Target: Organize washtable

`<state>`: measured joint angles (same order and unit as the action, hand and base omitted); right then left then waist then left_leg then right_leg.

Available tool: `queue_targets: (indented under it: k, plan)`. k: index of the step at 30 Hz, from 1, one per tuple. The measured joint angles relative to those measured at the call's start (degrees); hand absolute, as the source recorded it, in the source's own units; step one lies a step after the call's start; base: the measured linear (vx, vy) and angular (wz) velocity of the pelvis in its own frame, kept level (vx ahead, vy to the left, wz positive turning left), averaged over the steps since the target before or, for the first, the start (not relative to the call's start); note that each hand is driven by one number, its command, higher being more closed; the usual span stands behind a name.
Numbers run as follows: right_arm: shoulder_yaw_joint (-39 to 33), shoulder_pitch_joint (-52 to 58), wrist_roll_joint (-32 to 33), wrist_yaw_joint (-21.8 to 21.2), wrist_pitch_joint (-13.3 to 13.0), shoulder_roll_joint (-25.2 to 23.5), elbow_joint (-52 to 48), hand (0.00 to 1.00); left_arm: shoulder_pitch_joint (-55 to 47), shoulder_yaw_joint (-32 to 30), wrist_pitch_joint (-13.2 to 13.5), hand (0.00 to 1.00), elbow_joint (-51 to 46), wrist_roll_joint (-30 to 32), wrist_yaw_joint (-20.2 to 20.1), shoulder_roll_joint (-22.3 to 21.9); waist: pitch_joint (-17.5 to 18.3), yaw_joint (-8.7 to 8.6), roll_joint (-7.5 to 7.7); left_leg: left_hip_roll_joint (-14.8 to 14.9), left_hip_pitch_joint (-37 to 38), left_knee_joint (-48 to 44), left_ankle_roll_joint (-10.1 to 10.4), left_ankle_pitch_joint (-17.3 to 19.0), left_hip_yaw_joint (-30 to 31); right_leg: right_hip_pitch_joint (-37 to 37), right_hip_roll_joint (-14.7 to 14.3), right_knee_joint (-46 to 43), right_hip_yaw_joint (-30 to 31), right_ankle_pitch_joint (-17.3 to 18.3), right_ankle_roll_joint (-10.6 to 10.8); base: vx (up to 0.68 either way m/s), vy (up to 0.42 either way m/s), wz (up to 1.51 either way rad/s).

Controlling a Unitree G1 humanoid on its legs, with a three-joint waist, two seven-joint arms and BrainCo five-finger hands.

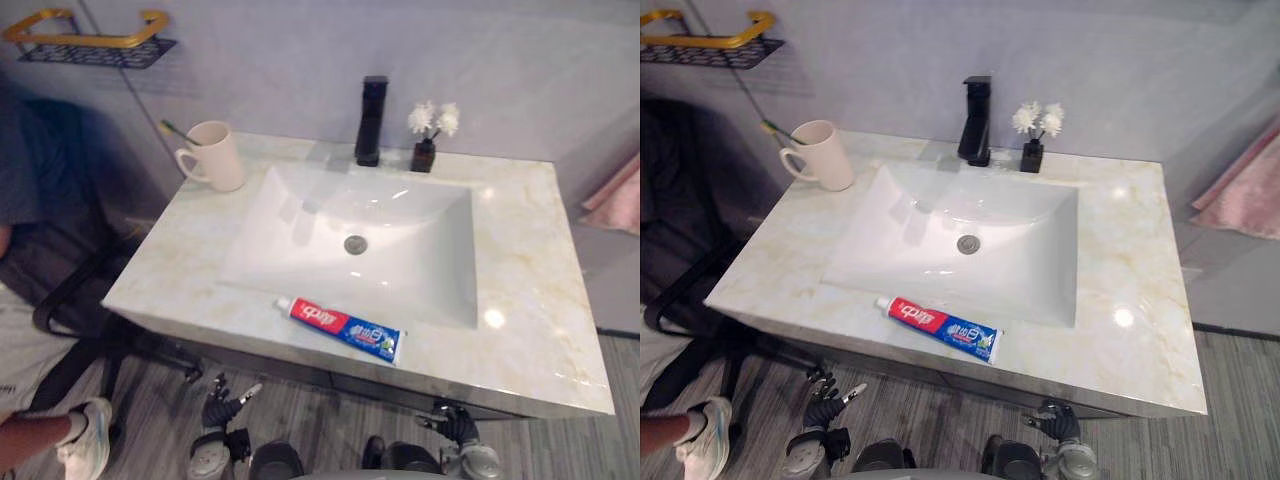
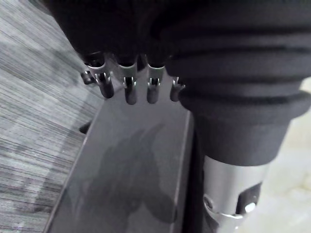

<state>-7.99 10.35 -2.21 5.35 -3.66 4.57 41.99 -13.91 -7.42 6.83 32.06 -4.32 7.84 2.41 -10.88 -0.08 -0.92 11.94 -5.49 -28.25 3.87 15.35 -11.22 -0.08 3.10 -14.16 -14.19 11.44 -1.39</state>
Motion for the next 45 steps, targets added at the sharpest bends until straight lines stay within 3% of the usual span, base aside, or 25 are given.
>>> queue_targets:
  k: [3, 4, 7, 8, 15, 24, 28, 35, 39, 41, 45]
  plan:
    - [-1.35, 0.19, 0.06, 0.73, 0.0, 0.77, 0.0, 0.0, 0.07, -0.02, -0.02, 0.0, 0.04, -0.02, -0.07, -0.04, 0.03, 0.22, -0.41, -0.97, -0.85, 9.17, 1.81, -3.2, 3.94, 0.6, 0.09, 0.45, 2.88, -0.37, 1.69, 0.15, 0.168, -0.65]
    - [-2.08, 0.28, 0.29, 1.12, 0.03, 1.34, 0.23, 0.0, -0.91, -0.99, 0.27, 0.0, 0.54, -0.24, 0.8, -0.59, 0.26, 0.68, -1.85, -0.83, -0.58, 11.69, 3.3, -8.77, 5.18, 0.99, -0.35, 0.42, 4.32, 0.01, 3.35, 0.12, 0.216, -0.5]
    - [-2.92, 1.39, 1.2, 1.21, 0.19, -0.05, 0.55, 0.0, -1.72, -2.12, 0.16, 0.0, 1.28, -0.26, 0.92, 0.69, 1.7, 0.93, 0.72, -4.03, 1.8, 15.83, 1.76, -9.63, 3.09, 2.04, 2.85, 3.79, 5.6, -1.53, 5.95, 0.11, 0.209, -0.17]
    - [-3.23, 0.21, 1.75, 1.88, 0.15, 0.24, 5.66, 0.0, -2.33, -1.68, -0.09, 0.0, 8.2, -0.24, -0.18, 0.9, 3.29, 1.01, 1.98, -9.26, 11.99, 32.38, -0.33, -16.21, 1.78, 6.93, 4.98, 10.95, 6.57, -4.62, 8.02, 0.01, 0.036, -0.06]
    - [-3.25, 0.3, 2.61, 1.88, 0.14, 0.22, 5.66, 0.0, -2.04, -1.15, -0.09, 0.0, 8.2, -0.27, -0.17, 0.87, 3.3, 0.99, 1.98, -9.26, 12.22, 32.44, -0.34, -16.22, 1.78, 7.12, 4.98, 10.95, 6.55, -4.62, 8.01, 0.0, 0.0, 0.0]
    - [-5.71, 0.52, 10.21, 1.76, -0.25, -0.65, 7.74, 0.0, 1.22, 4.39, -0.17, 0.0, 13.44, -1.89, -0.55, 0.65, 3.14, 0.83, 1.96, -9.68, 14.74, 33.66, -0.49, -17.7, 4.53, 10.93, 5.22, 11.47, 3.62, -4.61, 8.03, -0.05, -0.006, 0.16]
    - [-8.85, -0.14, 11.21, 1.74, -0.51, -0.35, 8.3, 0.0, 2.68, -1.72, -0.12, 0.0, 18.4, -2.3, -1.37, 1.1, 3.21, 0.83, 1.82, -9.82, 14.77, 33.67, -0.55, -18.11, 5.86, 11.32, 5.3, 11.45, 2.86, -4.64, 8.11, -0.08, -0.002, 0.12]
    - [-10.01, 0.09, 11.17, 1.74, -0.45, 1.32, 8.06, 0.0, 0.04, -12.65, -0.37, 0.0, 20.13, -1.58, -1.12, 7.96, 3.03, 0.98, 1.5, -10.13, 14.11, 33.69, -0.26, -17.88, 7.06, 11.9, 5.64, 12.44, 1.16, -4.59, 8.07, -0.03, 0.003, 0.1]
    - [-10.01, 2.21, 11.17, 1.41, -0.44, 1.59, 5.54, 0.0, -1.33, -18.73, -0.43, 0.0, 9.46, -1.62, 0.14, 9.85, 2.86, 1.15, 1.15, -10.14, 13.1, 33.65, -0.25, -17.88, 8.26, 11.92, 5.79, 13.0, -0.19, -4.62, 8.17, 0.02, -0.015, 0.16]
    - [-10.03, 4.54, 11.17, 0.64, -0.44, 1.67, 3.28, 0.0, -3.12, -21.31, -0.24, 0.0, -6.12, -1.63, 1.3, 10.36, 2.95, 1.33, 0.81, -10.67, 12.73, 33.63, -0.54, -18.08, 9.23, 12.15, 5.92, 13.13, -1.27, -4.73, 8.51, 0.04, -0.008, 0.18]
    - [-10.31, 6.45, 11.17, 0.63, -0.45, 2.07, 2.02, 0.0, -2.48, -22.82, 0.68, 0.0, -27.42, -1.63, 3.5, 11.77, 3.07, 2.15, 0.03, -10.95, 11.68, 32.41, -0.68, -17.94, 10.09, 12.28, 6.05, 13.31, -2.11, -4.73, 8.54, 0.03, -0.012, 0.15]
